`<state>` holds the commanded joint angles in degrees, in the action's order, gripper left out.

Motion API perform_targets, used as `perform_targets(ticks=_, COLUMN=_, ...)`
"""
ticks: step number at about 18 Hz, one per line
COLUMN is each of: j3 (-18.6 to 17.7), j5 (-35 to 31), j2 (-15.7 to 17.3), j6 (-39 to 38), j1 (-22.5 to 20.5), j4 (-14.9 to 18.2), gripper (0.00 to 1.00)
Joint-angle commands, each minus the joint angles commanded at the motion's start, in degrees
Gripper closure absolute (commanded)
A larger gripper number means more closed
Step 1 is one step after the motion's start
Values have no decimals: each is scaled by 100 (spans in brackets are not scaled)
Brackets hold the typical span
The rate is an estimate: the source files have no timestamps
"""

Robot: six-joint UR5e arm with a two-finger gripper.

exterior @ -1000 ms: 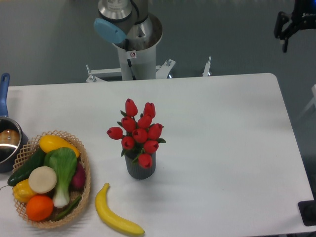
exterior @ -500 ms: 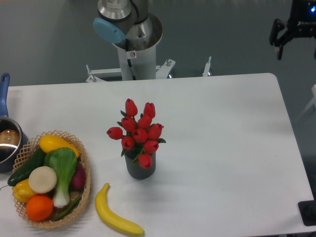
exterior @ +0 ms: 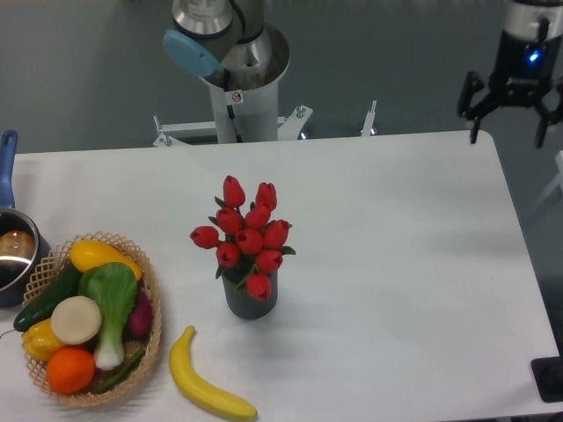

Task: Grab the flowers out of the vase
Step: 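Lower the open gripper toward the red tulip stems above the vase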

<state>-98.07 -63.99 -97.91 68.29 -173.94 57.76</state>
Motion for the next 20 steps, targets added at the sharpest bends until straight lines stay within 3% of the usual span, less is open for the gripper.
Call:
perform_targets(ticks=3, j3=-405, j5=36, j2=79, j6=9, j1=132, j4=-432, gripper=0)
perform_targets(ticks=9, j3=-476, j5=809, j2=80, j6=18, j1=825, j4=-433, gripper=0)
perform_targets(ticks=14, j3=-783, j5=950, j2=27, j6=298, j1=1511, j4=-450, gripper=0)
perform_targets(ticks=20, j3=-1363, j5=1310, j2=237, j6=1063, j1=1538, j4=-389, gripper=0)
